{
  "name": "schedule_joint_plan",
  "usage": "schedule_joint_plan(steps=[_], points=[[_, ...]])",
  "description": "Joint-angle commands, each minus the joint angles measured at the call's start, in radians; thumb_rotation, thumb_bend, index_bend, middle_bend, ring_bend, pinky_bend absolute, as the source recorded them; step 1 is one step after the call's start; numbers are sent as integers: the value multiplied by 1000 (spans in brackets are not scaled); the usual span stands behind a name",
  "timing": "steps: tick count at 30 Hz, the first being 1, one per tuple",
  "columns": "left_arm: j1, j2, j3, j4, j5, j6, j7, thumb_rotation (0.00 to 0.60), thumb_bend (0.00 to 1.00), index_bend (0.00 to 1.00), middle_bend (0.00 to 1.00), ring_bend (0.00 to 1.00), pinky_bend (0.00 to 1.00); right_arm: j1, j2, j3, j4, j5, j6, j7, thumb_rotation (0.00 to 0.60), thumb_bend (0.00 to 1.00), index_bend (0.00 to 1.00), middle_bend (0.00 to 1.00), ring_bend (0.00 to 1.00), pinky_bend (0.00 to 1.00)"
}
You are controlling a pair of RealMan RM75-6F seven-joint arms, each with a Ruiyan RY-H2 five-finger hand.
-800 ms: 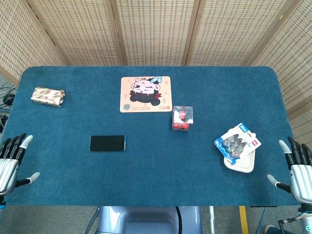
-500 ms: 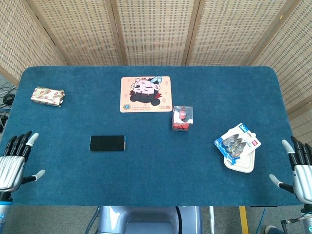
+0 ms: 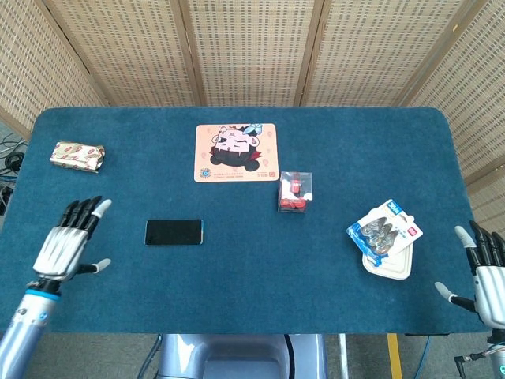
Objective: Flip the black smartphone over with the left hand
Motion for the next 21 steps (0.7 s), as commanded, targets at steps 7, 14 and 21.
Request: schedule_joint_plan(steps=[7, 14, 21], points=[[-318, -290, -103, 167, -408, -315, 223, 600, 41, 219, 0, 0, 0, 8, 6, 3, 14, 12, -20, 28, 600, 0, 0, 0, 0, 0], [-436, -433, -112, 302, -592, -333, 312, 600, 66, 295, 0, 0, 0, 14, 12, 7, 25, 35, -46, 57, 600, 0, 0, 0, 0, 0], [-497, -495, -102, 368, -688, -327, 354, 600, 70, 295, 0, 0, 0, 17, 15, 11, 30, 48, -57, 72, 600, 0, 0, 0, 0, 0]])
